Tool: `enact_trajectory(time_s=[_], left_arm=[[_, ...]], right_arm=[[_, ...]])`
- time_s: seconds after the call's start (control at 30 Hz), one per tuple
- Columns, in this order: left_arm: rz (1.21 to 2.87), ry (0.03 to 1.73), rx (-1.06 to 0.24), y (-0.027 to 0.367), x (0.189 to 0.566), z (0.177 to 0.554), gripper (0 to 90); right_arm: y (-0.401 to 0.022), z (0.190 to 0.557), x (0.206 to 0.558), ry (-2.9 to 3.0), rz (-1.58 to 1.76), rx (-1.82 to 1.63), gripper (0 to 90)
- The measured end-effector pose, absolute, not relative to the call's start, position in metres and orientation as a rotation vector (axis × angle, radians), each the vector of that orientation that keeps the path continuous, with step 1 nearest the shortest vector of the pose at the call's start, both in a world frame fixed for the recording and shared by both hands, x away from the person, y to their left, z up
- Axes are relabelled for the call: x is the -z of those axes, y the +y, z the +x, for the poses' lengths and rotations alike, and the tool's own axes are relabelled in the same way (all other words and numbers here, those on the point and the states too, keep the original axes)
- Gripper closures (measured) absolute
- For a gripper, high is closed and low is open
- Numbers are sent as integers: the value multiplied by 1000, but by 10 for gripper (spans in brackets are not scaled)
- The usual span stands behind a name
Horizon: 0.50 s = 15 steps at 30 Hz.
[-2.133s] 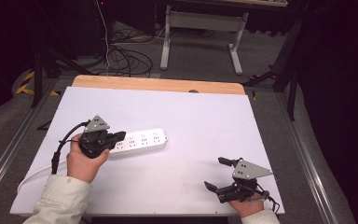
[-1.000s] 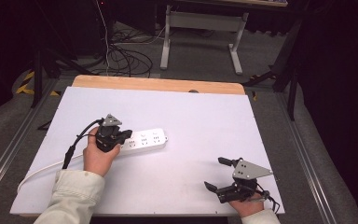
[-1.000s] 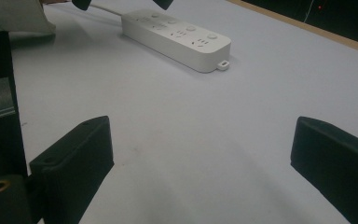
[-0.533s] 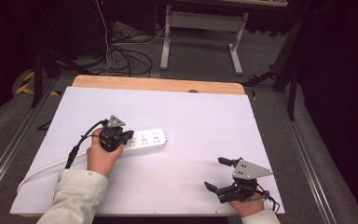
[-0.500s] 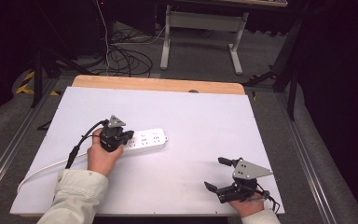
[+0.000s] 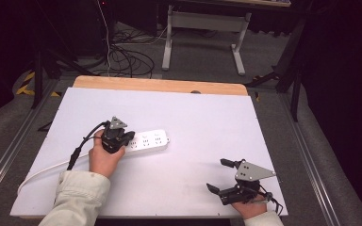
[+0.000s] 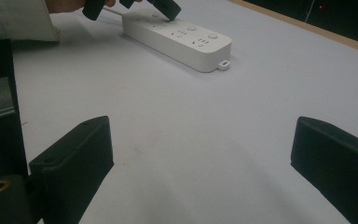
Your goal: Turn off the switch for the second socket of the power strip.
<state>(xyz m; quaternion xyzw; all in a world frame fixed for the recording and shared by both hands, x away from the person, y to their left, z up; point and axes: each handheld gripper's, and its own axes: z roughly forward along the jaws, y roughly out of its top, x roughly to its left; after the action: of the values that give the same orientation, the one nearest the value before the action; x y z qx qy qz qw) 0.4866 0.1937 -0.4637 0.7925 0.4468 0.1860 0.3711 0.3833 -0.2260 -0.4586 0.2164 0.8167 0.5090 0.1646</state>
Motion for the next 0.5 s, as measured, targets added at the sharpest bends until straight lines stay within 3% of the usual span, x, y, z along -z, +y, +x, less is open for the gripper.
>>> enact_trajectory(time_s=[0.5], left_arm=[[2037, 1152, -462, 193, 466, 488, 899]], right_arm=[[-226, 384, 459, 2332, 617, -1452, 60]])
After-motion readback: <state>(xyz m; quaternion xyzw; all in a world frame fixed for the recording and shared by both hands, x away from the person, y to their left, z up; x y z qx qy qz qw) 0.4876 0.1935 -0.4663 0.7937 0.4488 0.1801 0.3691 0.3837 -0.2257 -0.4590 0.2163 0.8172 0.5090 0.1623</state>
